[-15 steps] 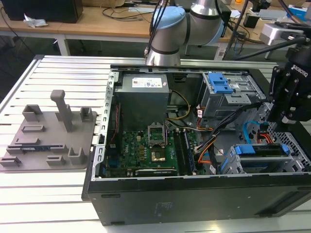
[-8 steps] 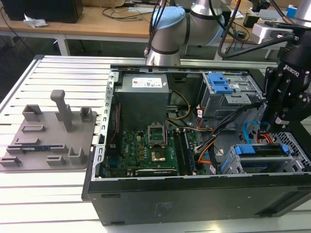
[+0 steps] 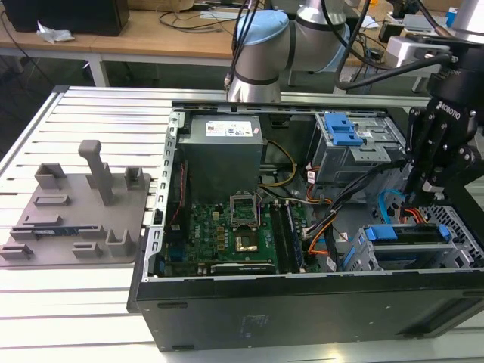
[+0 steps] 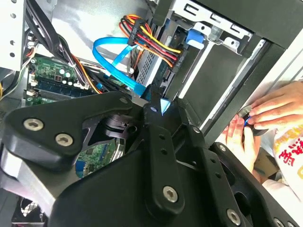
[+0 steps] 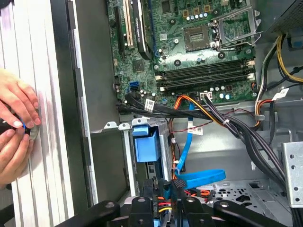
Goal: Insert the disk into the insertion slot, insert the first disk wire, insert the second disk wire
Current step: 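Insert the second disk wire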
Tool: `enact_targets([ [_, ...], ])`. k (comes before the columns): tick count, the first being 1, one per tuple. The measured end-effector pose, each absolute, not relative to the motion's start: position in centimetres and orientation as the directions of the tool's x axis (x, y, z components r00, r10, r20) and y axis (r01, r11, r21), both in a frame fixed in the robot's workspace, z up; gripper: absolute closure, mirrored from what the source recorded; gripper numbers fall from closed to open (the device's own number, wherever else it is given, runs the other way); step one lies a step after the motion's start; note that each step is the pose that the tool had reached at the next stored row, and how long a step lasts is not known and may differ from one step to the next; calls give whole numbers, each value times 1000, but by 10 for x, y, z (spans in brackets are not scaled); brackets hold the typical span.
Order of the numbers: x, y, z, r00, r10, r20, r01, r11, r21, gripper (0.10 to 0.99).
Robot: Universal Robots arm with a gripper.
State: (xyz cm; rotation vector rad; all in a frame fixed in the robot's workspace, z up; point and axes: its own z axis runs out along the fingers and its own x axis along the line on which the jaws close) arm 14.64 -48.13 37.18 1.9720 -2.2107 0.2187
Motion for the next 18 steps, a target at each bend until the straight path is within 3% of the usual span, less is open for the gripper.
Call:
enact_targets([
  [18, 146, -481, 366, -110, -968, 224, -993, 114, 4, 808],
])
